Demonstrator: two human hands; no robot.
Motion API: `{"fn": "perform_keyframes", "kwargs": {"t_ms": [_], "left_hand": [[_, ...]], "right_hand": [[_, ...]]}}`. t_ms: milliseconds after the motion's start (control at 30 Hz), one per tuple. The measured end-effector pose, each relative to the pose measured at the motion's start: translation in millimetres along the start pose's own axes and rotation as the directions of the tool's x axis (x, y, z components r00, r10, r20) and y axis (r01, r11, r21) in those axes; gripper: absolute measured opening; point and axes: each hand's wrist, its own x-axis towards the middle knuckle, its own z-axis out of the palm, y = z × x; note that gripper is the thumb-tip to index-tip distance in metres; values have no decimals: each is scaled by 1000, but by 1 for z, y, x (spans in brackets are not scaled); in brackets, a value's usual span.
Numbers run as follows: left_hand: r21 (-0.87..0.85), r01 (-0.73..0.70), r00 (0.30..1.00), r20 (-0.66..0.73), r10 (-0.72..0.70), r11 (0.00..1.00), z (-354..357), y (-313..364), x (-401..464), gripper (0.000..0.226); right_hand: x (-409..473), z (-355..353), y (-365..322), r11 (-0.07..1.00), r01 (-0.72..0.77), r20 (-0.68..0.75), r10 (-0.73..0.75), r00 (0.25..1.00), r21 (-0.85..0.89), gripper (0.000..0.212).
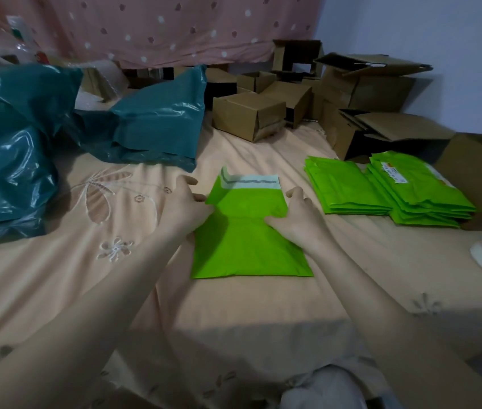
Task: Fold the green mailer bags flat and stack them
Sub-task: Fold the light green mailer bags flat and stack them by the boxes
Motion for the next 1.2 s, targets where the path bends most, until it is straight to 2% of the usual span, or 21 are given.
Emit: {"fn": "perform_keyframes", "kwargs": {"t_ms": [67, 133, 200, 267, 300, 400, 467, 533, 633, 700, 800, 867, 933, 1033, 1200], "left_hand": [[-44, 21, 1000, -12, -22, 999, 0, 0, -1, 56], [-59, 70, 997, 37, -68, 996, 0, 0, -1, 57], [-50, 69, 994, 89, -64, 996, 0, 0, -2, 39], [-57, 19, 996, 85, -14, 998, 0, 2, -6, 10], [-89, -2, 997, 72, 9, 996, 1, 3, -7, 4], [-273, -4, 994, 100, 33, 962, 1, 7, -10, 11], [-365, 29, 991, 130, 20, 931, 0, 9, -13, 6], [-424, 74, 990, 139, -17, 903, 0, 9, -14, 15], [-574, 90, 993, 119, -25, 814, -1, 13, -17, 20], [-658, 107, 989, 148, -12, 746, -1, 18, -21, 28], [-664, 93, 979, 198, 54, 742, -1, 20, -24, 32], [-624, 107, 959, 269, 85, 774, 0, 20, -26, 34], [-596, 126, 951, 299, 74, 793, 4, 19, -25, 33], [-603, 130, 962, 268, 46, 787, 7, 18, -21, 25], [-579, 128, 964, 263, 35, 805, 8, 8, -9, 38]], "right_hand": [[-2, -1, 0, 1000, -1, -11, 0, 1000, -19, 66], [-4, -2, 0, 1000, -7, -13, 6, 1000, -7, 67], [-4, -1, 1, 1000, -5, -12, 5, 1000, -7, 68], [-3, -1, 1, 1000, -3, -12, 3, 1000, -9, 68], [-3, -1, 1, 1000, -6, -13, 6, 1000, -9, 69], [0, -3, 1, 1000, -1, 2, 1, 1000, 26, 76], [3, -3, 2, 995, -15, 12, 14, 1000, 99, 84], [7, -2, 2, 968, -55, -2, 57, 998, 247, 100], [18, 5, 7, 853, -57, -42, 92, 995, 519, 121], [20, 4, 8, 749, -65, -32, 114, 993, 659, 112], [14, -3, 3, 609, -62, 4, 96, 995, 791, 57], [12, -5, 5, 552, -64, 20, 85, 996, 831, 38], [11, -6, 4, 525, -59, 10, 95, 995, 849, 33], [13, -7, 2, 484, -59, 12, 100, 995, 873, 28], [18, -7, 4, 396, -46, 27, 54, 998, 917, 53]]}}
